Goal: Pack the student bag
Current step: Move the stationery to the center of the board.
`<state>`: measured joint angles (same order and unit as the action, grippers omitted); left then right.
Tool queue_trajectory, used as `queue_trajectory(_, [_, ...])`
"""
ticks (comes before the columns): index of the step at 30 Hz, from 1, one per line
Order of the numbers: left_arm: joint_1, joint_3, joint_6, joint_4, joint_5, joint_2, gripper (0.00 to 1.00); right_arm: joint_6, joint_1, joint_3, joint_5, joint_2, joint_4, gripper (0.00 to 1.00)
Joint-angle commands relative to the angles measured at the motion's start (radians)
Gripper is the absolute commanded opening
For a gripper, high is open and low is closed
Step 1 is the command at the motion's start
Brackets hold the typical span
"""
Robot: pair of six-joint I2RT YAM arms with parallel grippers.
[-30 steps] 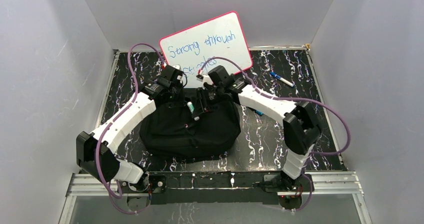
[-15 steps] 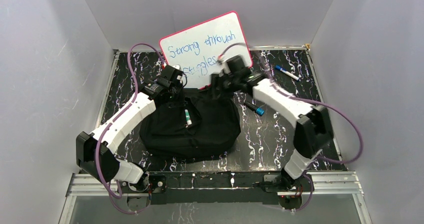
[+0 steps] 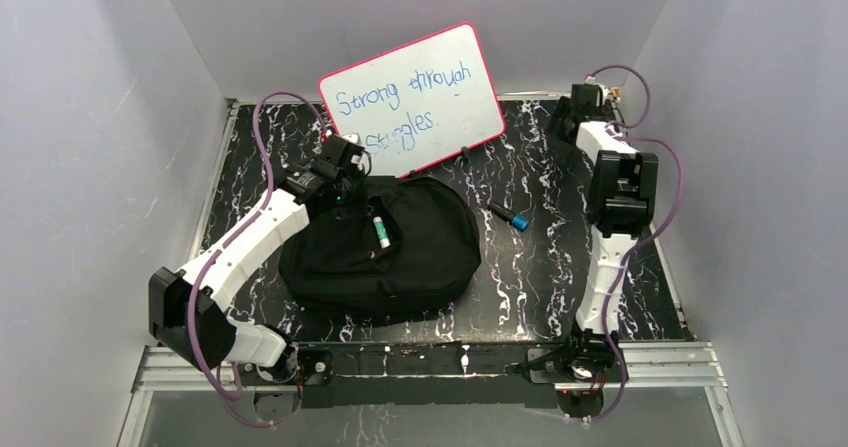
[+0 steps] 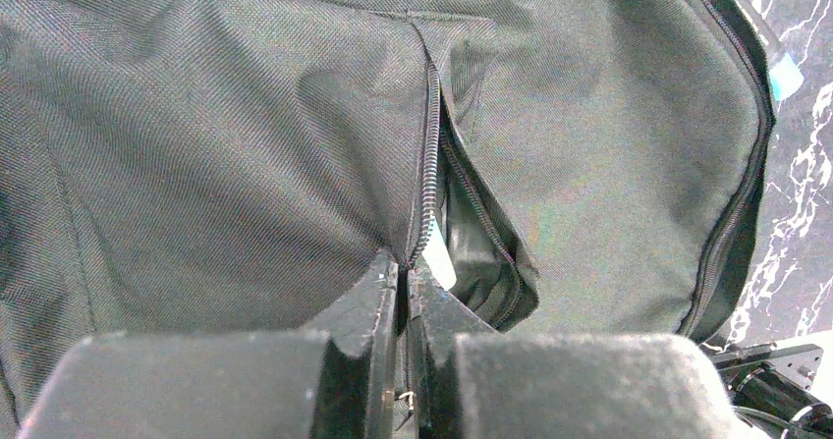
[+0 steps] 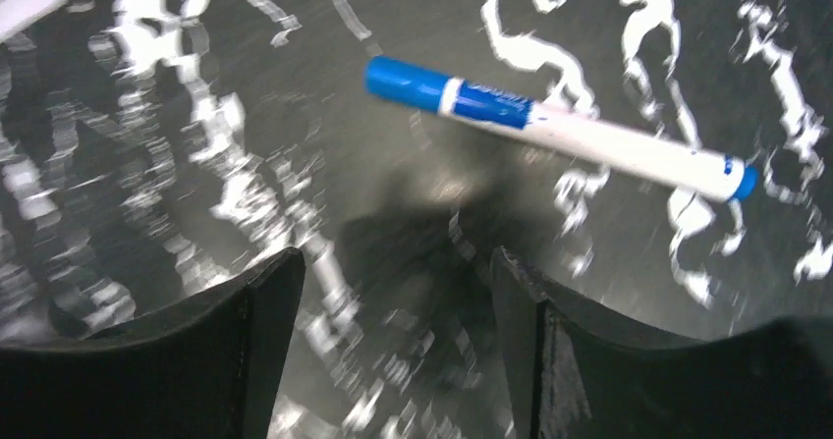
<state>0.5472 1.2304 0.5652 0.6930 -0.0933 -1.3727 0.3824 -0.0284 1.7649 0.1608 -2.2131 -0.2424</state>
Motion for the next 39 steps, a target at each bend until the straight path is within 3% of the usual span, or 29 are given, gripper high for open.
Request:
queue_trajectory(1, [-0.001, -0.003, -0.007, 0.020, 0.022, 0.025, 0.00, -0.242, 0.026, 0.037, 0.196, -0.066, 0.480, 0.79])
queue_trajectory(6, [-0.001, -0.012, 0.005, 0.035, 0.020, -0.002, 0.00, -0.351, 0.060, 0.218, 0.341, -0.250, 0.509, 0.79])
queue_trajectory(9, [-0.001, -0.018, 0.014, 0.021, 0.046, -0.040, 0.00, -0.510, 0.074, 0.162, 0.392, -0.301, 0.765, 0.81])
queue_trajectory(13, [-0.001, -0.010, 0.001, 0.005, 0.076, -0.117, 0.00, -0.623, 0.073, 0.186, 0.393, -0.358, 0.969, 0.81])
queue_trajectory(18, [-0.002, 0.042, -0.037, 0.010, 0.092, -0.236, 0.00, -0.602, 0.012, 0.656, 0.438, -0.616, 0.794, 0.81])
queue_trajectory(19, [-0.001, 0.048, -0.042, 0.015, 0.093, -0.256, 0.00, -0.587, -0.005, 0.686, 0.432, -0.642, 0.779, 0.80])
queue_trajectory(23, [-0.003, 0.056, -0.046, 0.000, 0.087, -0.264, 0.00, -0.503, -0.037, 0.599, 0.396, -0.632, 0.806, 0.80])
queue_trajectory(35, [-0.003, 0.093, -0.063, -0.018, 0.075, -0.258, 0.00, -0.237, -0.067, 0.429, 0.364, -0.501, 0.510, 0.78])
queue_trajectory(39, [-0.003, 0.096, -0.068, -0.017, 0.065, -0.244, 0.00, -0.159, -0.068, 0.331, 0.282, -0.434, 0.445, 0.75])
